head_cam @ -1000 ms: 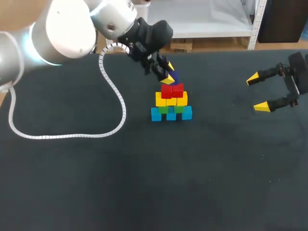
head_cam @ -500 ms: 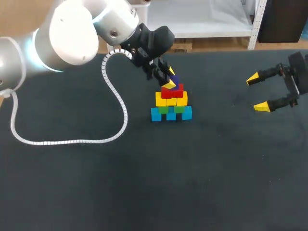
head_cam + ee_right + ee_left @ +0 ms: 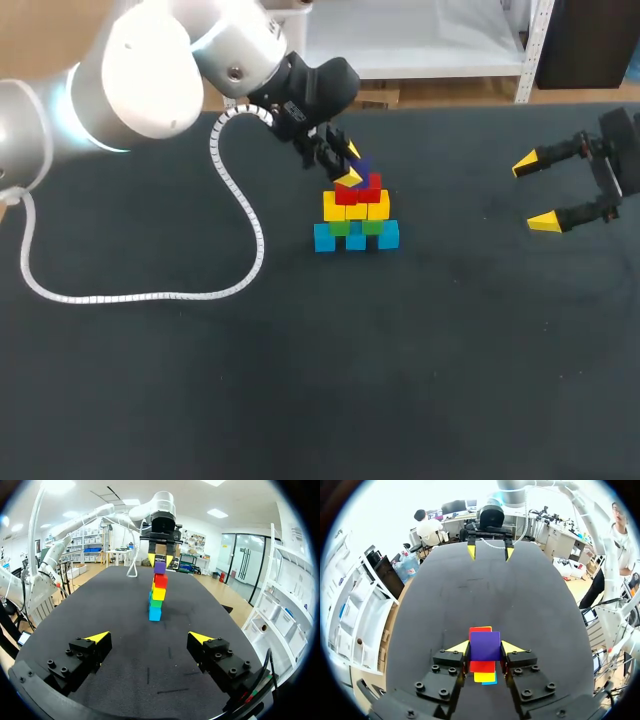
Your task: Place the blue cubes, place green cubes on the blue cubes, place the yellow cubes on the green cubes, then place the red cubes on the yellow cubes, and place purple cube on the red cubes.
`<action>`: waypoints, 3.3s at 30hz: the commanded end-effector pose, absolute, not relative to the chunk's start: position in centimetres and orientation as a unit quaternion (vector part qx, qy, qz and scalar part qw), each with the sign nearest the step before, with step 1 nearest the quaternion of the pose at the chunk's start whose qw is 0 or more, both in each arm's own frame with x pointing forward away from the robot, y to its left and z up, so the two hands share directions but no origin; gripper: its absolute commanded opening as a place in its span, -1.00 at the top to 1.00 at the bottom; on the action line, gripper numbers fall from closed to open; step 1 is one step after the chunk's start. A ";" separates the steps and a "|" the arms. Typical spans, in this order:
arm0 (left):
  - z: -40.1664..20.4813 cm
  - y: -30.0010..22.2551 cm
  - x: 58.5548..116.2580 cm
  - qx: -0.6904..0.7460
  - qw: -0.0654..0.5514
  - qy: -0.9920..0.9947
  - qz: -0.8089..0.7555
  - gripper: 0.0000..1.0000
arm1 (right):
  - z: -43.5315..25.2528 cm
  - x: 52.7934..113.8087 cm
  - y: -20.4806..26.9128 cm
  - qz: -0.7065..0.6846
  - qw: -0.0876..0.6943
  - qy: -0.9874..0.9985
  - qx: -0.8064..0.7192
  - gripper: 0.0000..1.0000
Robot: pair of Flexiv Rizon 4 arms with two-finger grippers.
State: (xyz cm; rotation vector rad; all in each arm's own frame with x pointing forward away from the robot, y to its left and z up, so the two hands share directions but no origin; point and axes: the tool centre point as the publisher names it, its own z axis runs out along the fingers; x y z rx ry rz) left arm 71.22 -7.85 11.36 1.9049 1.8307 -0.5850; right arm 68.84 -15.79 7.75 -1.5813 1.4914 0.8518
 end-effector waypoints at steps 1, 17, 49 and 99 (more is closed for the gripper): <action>11.3 -8.0 71.5 0.688 0.215 0.660 -0.210 0.82 | 7.7 68.9 -15.8 0.336 0.393 0.587 -0.623 -1.00; 11.3 -8.0 71.6 0.687 0.210 0.662 -0.214 -1.00 | 7.7 68.9 -15.8 0.336 0.393 0.587 -0.623 -1.00; 21.2 6.6 69.6 0.587 0.372 0.714 -0.091 -1.00 | 7.7 68.9 -15.8 0.336 0.393 0.587 -0.623 -1.00; 13.1 -1.7 74.9 0.764 0.258 0.568 -0.168 1.00 | 7.7 68.9 -15.8 0.336 0.393 0.587 -0.623 -1.00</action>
